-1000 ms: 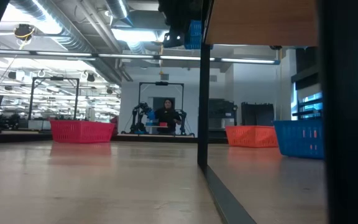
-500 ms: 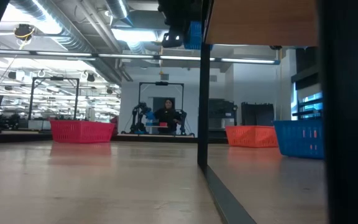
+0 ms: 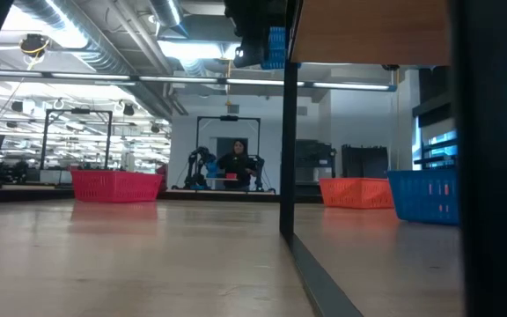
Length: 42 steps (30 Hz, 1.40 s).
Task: Stack baskets on shelf by color
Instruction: Stack the top blue basket on top of the blue basket on the shelf
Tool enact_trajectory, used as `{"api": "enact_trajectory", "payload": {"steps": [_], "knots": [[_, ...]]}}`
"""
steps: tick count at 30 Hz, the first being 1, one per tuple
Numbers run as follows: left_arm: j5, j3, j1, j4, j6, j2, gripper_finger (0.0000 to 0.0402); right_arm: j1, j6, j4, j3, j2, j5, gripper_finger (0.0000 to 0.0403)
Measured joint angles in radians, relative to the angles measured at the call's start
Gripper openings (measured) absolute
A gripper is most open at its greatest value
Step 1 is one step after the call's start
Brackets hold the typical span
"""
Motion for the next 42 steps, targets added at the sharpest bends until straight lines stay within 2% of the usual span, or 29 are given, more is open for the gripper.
{"api": "enact_trajectory", "payload": {"steps": [5,12,20,42], "knots": [[0.0,0.0,0.0,0.0,0.0,0.0,0.0,-0.005,0.087,0.021,-0.003,0.0,-0.019,0.0111],[0.0,0.0,0.0,0.0,0.003,0.0,0.0,-0.009,0.201,0.201,-0.079,-0.01,-0.051,0.0111],[0.0,0.0,-0.003,0.0,0.052,0.0,0.0,-0.045,0.273,0.35,-0.144,-0.009,-0.223,0.0111],[0.018,0.0,-0.025,-0.002,0.118,0.0,0.0,-0.119,0.254,0.323,-0.148,0.002,-0.22,0.0111]]}}
